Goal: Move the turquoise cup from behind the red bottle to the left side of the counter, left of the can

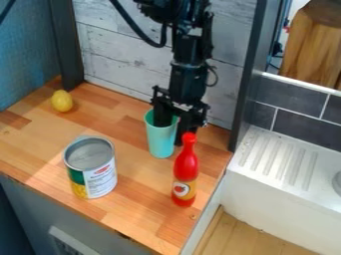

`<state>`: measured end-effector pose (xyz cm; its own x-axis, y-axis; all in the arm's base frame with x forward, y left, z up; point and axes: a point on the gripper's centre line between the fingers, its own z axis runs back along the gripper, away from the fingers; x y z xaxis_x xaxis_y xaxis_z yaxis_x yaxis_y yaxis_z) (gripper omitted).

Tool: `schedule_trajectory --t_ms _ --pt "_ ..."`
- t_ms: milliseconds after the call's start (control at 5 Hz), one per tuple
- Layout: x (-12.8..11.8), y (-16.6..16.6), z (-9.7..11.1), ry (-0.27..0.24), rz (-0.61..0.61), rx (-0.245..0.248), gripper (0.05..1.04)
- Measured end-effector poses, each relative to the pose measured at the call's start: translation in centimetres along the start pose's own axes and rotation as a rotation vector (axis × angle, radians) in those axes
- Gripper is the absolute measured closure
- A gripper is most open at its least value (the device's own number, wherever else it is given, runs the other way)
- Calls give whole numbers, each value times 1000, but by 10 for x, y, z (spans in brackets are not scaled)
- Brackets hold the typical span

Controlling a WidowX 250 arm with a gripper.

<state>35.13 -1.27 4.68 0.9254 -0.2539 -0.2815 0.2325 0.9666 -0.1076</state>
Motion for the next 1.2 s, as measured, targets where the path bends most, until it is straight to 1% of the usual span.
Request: schedule_trajectory --t_ms 200,400,600,800,1000,1200 --pt "-1 0 -5 25 17 -19 621" --pt "-2 -1 -5 35 16 -26 829" --pt "-2 -2 -3 37 12 -28 913" --pt "-15 -5 8 50 16 -4 958" --pt "-41 -18 50 -78 1 71 975" --pt "-84 -13 68 -150 72 128 975"
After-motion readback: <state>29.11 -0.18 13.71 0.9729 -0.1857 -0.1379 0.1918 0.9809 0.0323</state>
